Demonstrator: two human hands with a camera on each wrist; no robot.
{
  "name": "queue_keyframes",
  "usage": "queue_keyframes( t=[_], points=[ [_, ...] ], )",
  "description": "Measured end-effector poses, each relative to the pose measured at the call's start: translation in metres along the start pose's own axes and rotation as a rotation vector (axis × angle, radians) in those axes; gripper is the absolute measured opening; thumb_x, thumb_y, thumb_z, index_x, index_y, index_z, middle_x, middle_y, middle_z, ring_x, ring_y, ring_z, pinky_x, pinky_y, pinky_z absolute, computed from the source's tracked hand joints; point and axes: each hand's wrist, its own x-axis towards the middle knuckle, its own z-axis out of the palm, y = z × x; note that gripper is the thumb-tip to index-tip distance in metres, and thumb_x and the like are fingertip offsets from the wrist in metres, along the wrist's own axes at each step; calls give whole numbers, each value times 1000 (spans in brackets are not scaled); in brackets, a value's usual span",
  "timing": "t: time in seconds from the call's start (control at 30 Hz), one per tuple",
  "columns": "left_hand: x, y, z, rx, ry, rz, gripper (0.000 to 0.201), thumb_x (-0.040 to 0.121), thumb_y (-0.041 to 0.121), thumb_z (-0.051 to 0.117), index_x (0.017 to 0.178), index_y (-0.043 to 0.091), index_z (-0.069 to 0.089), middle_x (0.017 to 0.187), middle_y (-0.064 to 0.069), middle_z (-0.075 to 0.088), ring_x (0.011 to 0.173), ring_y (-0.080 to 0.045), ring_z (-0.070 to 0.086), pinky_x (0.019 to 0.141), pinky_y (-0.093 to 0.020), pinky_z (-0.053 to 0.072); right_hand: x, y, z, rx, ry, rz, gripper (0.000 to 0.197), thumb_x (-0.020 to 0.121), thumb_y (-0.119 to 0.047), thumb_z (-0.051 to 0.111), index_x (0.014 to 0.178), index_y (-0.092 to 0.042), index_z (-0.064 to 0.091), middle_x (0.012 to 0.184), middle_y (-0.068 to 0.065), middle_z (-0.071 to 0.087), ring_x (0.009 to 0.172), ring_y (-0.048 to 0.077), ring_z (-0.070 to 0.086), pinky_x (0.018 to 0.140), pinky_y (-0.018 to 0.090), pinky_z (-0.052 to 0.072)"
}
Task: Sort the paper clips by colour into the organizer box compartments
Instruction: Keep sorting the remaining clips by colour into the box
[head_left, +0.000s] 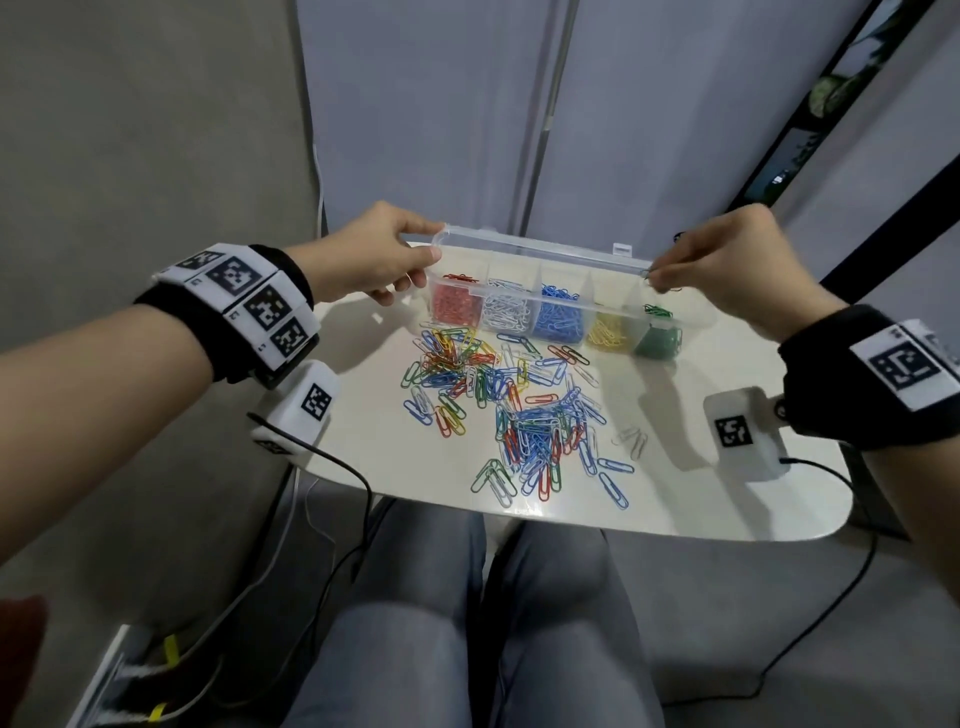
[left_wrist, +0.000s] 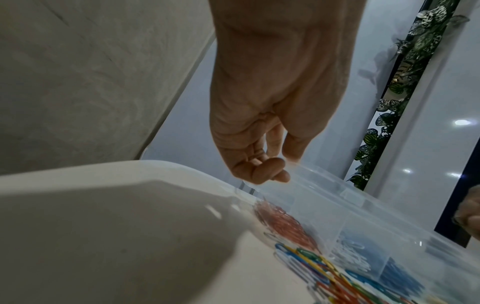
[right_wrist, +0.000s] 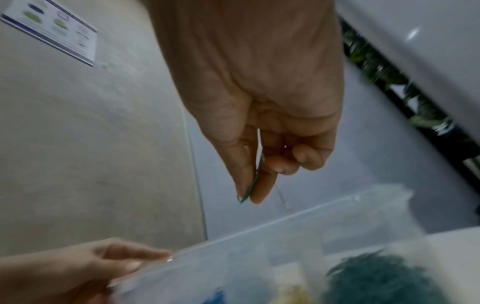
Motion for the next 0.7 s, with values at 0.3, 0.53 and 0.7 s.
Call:
queue_keyframes(
  t=[0.3, 0.53, 0.7],
  points=[
    [0, 0, 1, 8, 5, -6, 48, 98, 21, 56, 144, 19, 43, 69, -6, 59, 50, -11, 43, 40, -20, 42, -4, 17, -13, -8, 99, 49, 14, 79, -8, 76, 90, -1, 75, 60, 1, 61, 42, -1, 46, 40, 5, 29],
    [-1, 1, 0, 5, 0, -8, 48, 98, 21, 56, 144, 20, 43, 71, -6, 59, 52, -12, 44, 43, -23, 43, -61, -14, -8, -235, -553, 25, 30, 65, -21, 87, 88, -16, 69, 75, 3, 69, 55, 12, 59, 47, 23, 44],
    [-1, 2, 1, 7, -2, -15, 49, 98, 21, 56, 145, 20, 42, 72, -6, 59, 53, -12, 44, 43, -22, 44, -93, -6, 17, -483, -829, 140, 57, 59, -27, 92, 101, -19, 54, 93, 4, 62, 37, 7, 51, 40, 23, 45]
  ],
)
